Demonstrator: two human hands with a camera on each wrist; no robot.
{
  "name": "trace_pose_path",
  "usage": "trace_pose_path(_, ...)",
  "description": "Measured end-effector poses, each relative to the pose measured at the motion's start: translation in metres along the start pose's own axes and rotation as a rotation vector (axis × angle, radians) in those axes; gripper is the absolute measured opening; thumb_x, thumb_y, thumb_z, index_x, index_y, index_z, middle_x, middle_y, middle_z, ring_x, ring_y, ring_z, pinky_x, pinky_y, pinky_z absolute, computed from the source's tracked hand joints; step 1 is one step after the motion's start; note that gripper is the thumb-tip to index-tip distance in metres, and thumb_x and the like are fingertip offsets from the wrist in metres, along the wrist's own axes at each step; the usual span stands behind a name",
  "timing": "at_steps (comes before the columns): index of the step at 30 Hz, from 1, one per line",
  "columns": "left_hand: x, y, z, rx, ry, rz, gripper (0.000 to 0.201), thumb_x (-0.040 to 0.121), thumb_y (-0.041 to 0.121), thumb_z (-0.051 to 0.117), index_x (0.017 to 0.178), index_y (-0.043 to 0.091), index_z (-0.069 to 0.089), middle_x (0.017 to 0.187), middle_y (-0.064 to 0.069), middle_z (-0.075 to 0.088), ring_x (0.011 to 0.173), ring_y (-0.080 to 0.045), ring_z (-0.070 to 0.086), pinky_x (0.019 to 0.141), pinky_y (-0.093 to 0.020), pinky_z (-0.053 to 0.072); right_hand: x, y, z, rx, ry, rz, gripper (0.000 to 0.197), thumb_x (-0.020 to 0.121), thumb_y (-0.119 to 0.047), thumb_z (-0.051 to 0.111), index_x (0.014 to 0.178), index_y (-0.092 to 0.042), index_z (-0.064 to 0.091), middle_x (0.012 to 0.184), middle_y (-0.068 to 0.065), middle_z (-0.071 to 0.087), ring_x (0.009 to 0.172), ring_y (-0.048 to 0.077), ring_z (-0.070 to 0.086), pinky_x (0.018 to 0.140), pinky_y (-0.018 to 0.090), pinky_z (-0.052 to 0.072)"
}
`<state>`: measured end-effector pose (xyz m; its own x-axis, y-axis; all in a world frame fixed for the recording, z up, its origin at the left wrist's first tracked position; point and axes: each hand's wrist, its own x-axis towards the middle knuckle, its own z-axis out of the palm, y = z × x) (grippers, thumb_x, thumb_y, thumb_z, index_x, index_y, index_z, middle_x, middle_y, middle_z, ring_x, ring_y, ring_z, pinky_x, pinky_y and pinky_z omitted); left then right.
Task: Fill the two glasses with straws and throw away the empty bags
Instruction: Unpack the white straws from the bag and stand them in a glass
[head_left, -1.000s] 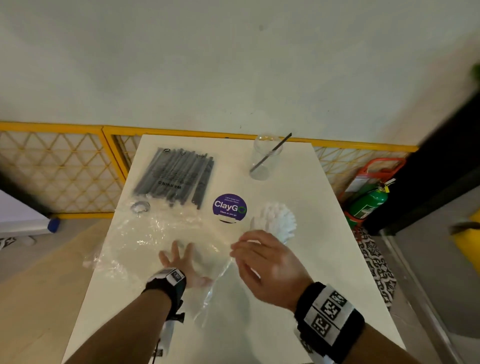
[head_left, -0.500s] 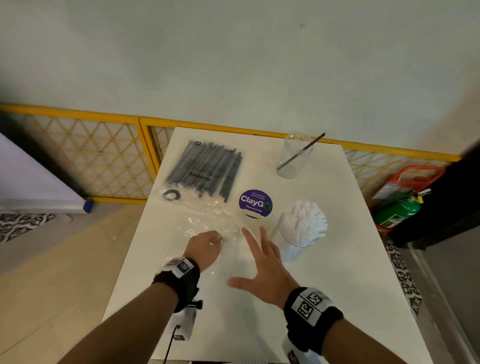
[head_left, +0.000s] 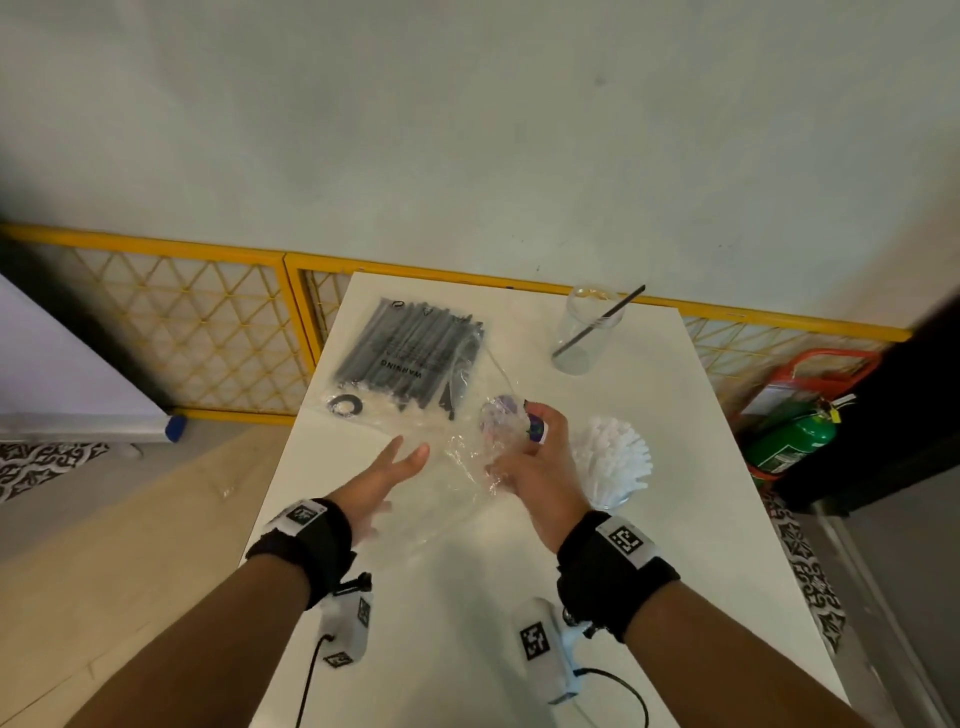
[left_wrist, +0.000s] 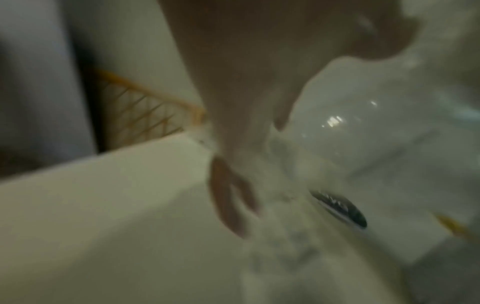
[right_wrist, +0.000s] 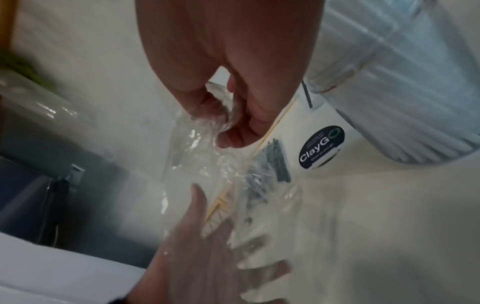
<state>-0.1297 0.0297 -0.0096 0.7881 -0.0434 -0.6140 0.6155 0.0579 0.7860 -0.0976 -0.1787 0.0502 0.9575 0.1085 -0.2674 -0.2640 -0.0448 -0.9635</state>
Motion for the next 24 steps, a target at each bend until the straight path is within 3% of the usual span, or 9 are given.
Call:
trace_pose_path(2, -0.004, -0.006, 0.002, -0.157, -0.105, -0.001, 0.089, 0.069, 0.050, 0.084, 0.144, 0.039, 0.038, 0.137, 0.000, 0.053, 0.111, -0.028, 0.067, 0.092, -0.044, 0.050, 0.000, -0.003, -0.008, -0.259, 0.009, -0.085, 0.063, 0.082, 0.007, 0.050, 0.131, -0.032, 0.041, 0.080, -0.006, 0.061, 0.066, 0.012, 0.060, 0.059, 0.023, 0.049)
trace_pose_path(5, -0.004, 0.001, 0.009, -0.124, 0.057, 0.188, 0.060, 0.079, 0.006, 0.079, 0.130, 0.027, 0.056, 0.117, -0.016, 0.060, 0.074, -0.020, 0.068, 0.068, -0.032, 0.052, -0.002, 0.000, -0.012, -0.858, 0.011, -0.293, 0.063, 0.085, 0.003, 0.043, 0.139, -0.030, 0.044, 0.102, 0.003, 0.065, 0.086, 0.024, 0.064, 0.072, 0.031, 0.053)
trace_pose_path(10, -0.013, 0.035, 0.029, -0.277, -0.148, 0.167, 0.059, 0.084, 0.041, 0.072, 0.136, 0.030, 0.045, 0.124, -0.008, 0.053, 0.113, -0.026, 0.057, 0.087, -0.049, 0.056, -0.014, 0.028, 0.010, -1.254, -0.217, -0.560, 0.062, 0.080, 0.008, 0.052, 0.139, -0.011, 0.048, 0.146, 0.008, 0.041, 0.122, 0.031, 0.049, 0.102, 0.037, 0.047)
trace_pose_path(12, -0.008, 0.039, 0.042, -0.026, -0.113, 0.207, 0.062, 0.085, 0.025, 0.077, 0.134, 0.033, 0.040, 0.122, -0.011, 0.054, 0.110, -0.026, 0.059, 0.085, -0.045, 0.057, -0.019, 0.032, 0.023, -1.092, -0.406, -0.449, 0.060, 0.078, 0.005, 0.053, 0.137, -0.007, 0.050, 0.142, 0.012, 0.047, 0.124, 0.028, 0.049, 0.105, 0.031, 0.043)
trace_pose_path(14, 0.002, 0.036, 0.044, 0.115, 0.123, 0.291, 0.050, 0.086, 0.012, 0.072, 0.126, 0.029, 0.046, 0.108, -0.013, 0.059, 0.090, -0.024, 0.062, 0.077, -0.042, 0.057, -0.024, 0.031, 0.028, -0.670, -0.442, -0.263, 0.049, 0.078, -0.001, 0.053, 0.125, -0.014, 0.063, 0.122, 0.007, 0.063, 0.108, 0.021, 0.060, 0.092, 0.028, 0.047)
trace_pose_path(16, 0.008, 0.032, 0.036, 0.018, 0.330, 0.358, 0.026, 0.092, 0.005, 0.056, 0.110, 0.024, 0.053, 0.089, -0.010, 0.058, 0.074, -0.024, 0.056, 0.058, -0.037, 0.050, -0.024, 0.029, 0.026, -0.390, -0.226, -0.223, 0.040, 0.082, -0.008, 0.055, 0.109, -0.034, 0.068, 0.108, -0.004, 0.070, 0.097, 0.009, 0.064, 0.086, 0.025, 0.049)
trace_pose_path(18, 0.007, 0.030, 0.030, -0.118, 0.444, 0.377, 0.019, 0.096, 0.006, 0.043, 0.084, 0.018, 0.049, 0.071, -0.005, 0.048, 0.064, -0.020, 0.047, 0.052, -0.030, 0.042, -0.022, 0.029, 0.022, -0.424, 0.048, -0.287, 0.030, 0.087, -0.024, 0.062, 0.114, -0.037, 0.060, 0.119, -0.009, 0.061, 0.109, 0.006, 0.057, 0.097, 0.028, 0.047)
trace_pose_path(21, -0.007, 0.037, 0.041, -0.328, 0.354, 0.354, 0.027, 0.093, 0.000, 0.036, 0.075, 0.019, 0.044, 0.064, -0.003, 0.041, 0.054, -0.018, 0.040, 0.044, -0.024, 0.033, -0.020, 0.019, 0.038, -0.188, -0.055, -0.015, 0.059, 0.085, -0.061, 0.060, 0.138, -0.047, 0.038, 0.141, -0.015, 0.042, 0.128, 0.008, 0.043, 0.107, 0.044, 0.041)
trace_pose_path(24, -0.019, 0.038, 0.053, -0.215, 0.170, 0.341, 0.025, 0.090, -0.005, 0.039, 0.097, 0.011, 0.057, 0.084, -0.009, 0.062, 0.069, -0.023, 0.060, 0.053, -0.029, 0.047, -0.006, 0.026, 0.057, 0.210, -0.222, 0.259, 0.056, 0.087, -0.063, 0.056, 0.132, -0.031, 0.051, 0.133, 0.004, 0.062, 0.119, 0.030, 0.061, 0.089, 0.056, 0.053)
